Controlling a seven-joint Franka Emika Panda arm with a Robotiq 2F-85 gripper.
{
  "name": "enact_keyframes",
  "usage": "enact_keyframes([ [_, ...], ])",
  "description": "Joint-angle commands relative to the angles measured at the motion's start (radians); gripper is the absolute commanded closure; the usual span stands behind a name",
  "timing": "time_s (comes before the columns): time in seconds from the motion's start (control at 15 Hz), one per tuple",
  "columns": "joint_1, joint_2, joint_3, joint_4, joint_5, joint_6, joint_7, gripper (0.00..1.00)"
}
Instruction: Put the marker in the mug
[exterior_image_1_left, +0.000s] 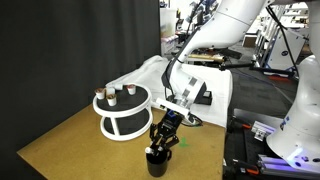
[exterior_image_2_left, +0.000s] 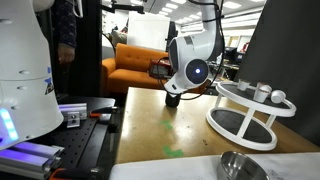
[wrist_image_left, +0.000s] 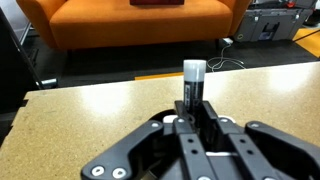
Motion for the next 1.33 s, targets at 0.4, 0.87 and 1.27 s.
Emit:
enact_keyframes([
  [0.4,0.006,-0.020,0.007,0.014,0.014,-0.003,0.008,0.15],
  [0.87,0.076,-0.184,0.028,-0.001,-0.060,0.202,0.149,0.00],
  [1.27,0.141,-0.328,0.093,-0.004,-0.284,0.494,0.431,0.00],
])
